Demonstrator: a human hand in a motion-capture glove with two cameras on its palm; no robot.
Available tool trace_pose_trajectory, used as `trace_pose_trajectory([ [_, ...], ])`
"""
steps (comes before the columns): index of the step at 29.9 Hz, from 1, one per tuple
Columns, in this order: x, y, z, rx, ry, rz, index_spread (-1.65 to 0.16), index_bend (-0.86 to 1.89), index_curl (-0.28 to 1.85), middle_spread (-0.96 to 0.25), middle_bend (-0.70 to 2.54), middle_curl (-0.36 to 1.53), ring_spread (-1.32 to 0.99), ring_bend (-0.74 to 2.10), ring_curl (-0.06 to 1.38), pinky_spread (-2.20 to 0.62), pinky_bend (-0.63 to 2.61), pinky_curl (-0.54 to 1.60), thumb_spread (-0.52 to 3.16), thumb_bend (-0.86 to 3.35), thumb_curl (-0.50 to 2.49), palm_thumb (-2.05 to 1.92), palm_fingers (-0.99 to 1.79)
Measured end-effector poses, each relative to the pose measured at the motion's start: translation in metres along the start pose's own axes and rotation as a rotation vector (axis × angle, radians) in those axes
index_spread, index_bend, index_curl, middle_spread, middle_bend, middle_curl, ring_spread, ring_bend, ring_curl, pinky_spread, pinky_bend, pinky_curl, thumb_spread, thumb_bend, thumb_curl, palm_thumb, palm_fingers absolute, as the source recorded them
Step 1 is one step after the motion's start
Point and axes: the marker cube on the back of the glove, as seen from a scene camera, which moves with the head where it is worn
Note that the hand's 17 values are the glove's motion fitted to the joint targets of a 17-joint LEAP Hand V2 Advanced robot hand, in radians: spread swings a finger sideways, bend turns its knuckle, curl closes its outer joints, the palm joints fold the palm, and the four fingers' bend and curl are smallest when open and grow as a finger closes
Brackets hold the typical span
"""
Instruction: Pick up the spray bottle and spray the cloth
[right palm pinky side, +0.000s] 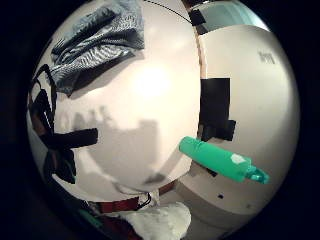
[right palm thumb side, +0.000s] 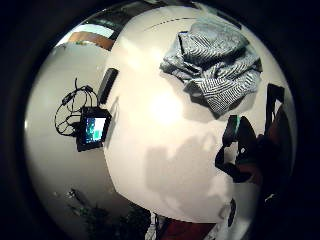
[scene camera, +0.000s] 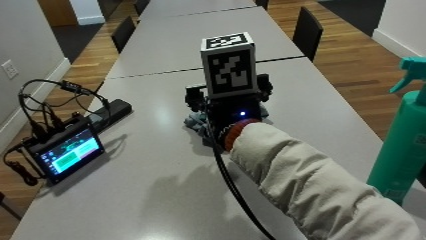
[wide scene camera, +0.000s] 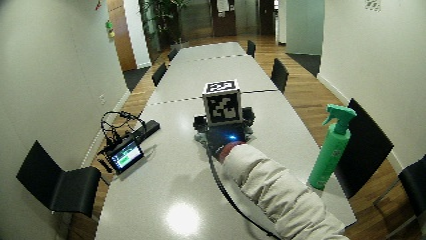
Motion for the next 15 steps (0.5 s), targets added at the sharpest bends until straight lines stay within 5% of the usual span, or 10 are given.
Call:
trace_pose_trajectory([
  [15,-0.018,0.023,-0.004,-0.028,-0.044,-0.091,-0.19,0.43,0.32,-0.10,0.80,0.33,-0.14,0.91,0.39,-0.20,0.79,0.36,0.62,0.37,0.32,0.83,1.45],
])
